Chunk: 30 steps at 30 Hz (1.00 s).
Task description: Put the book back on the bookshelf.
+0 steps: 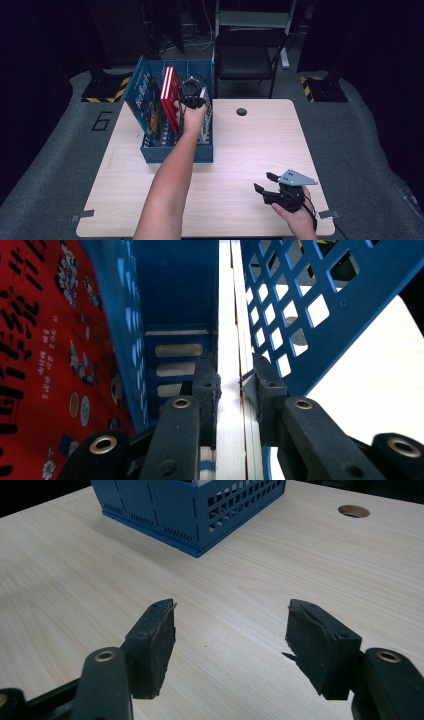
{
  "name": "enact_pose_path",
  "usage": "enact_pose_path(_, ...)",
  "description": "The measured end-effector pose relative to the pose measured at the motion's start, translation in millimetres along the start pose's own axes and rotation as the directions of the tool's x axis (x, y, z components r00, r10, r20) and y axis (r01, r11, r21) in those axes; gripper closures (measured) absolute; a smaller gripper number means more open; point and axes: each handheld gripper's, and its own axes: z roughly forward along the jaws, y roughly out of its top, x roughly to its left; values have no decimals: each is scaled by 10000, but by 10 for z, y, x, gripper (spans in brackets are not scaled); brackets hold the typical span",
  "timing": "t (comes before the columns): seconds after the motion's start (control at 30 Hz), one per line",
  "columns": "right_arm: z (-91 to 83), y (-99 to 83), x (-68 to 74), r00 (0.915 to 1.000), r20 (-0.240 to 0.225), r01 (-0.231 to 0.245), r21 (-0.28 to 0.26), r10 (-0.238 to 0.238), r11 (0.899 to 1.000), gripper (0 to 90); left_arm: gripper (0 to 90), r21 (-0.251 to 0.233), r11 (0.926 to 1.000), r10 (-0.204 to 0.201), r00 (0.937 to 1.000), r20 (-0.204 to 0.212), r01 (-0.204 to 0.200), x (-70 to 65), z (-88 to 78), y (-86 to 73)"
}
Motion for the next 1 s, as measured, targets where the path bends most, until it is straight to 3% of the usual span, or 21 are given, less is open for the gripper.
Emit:
enact_pose_path(0.07, -2, -2, -3, 10000, 39, -50, -20, 50, 10000, 358, 769, -56, 9998, -197, 9998, -24, 197, -19, 13, -4)
enact_pose_path(0.17, -7, -3, 0, 10000, 0, -73, -48, 73, 10000, 358, 769, -135, 9999, -89, 9999, -121, 87, -25, 34, -12)
enact_pose_path(0.3, -7, -8, -1, 10000, 10, -2, -24, 2, 10000, 358, 768, -234, 9993, -291, 9995, -142, 288, -34, 64, -24)
enact_pose_path(0.4, -10, -8, 1, 10000, -5, -38, -50, 38, 10000, 358, 768, -301, 9975, -637, 9979, -112, 633, -29, 88, -47)
enact_pose_path(0.47, -11, -11, -2, 10000, 26, -27, -52, 27, 10000, 358, 768, -265, 9979, -585, 9983, -80, 583, -10, 99, -59)
enact_pose_path(0.53, -15, -16, 2, 9999, 40, -125, 0, 125, 9999, 358, 768, -288, 9954, -917, 9958, 4, 917, -10, 117, -77)
enact_pose_path(0.67, -19, -20, 6, 9999, 10, -113, 10, 113, 9999, 358, 764, -317, 9924, -1185, 9929, 110, 1188, 6, 133, -95)
enact_pose_path(0.9, -15, -23, 8, 10000, -12, -56, 45, 56, 10000, 358, 751, -263, 9897, -1401, 9898, 245, 1408, 1, 153, -117)
enact_pose_path(1.0, -14, -23, 6, 10000, -1, -9, 59, 9, 10000, 358, 739, -254, 9908, -1320, 9907, 332, 1328, -22, 163, -123)
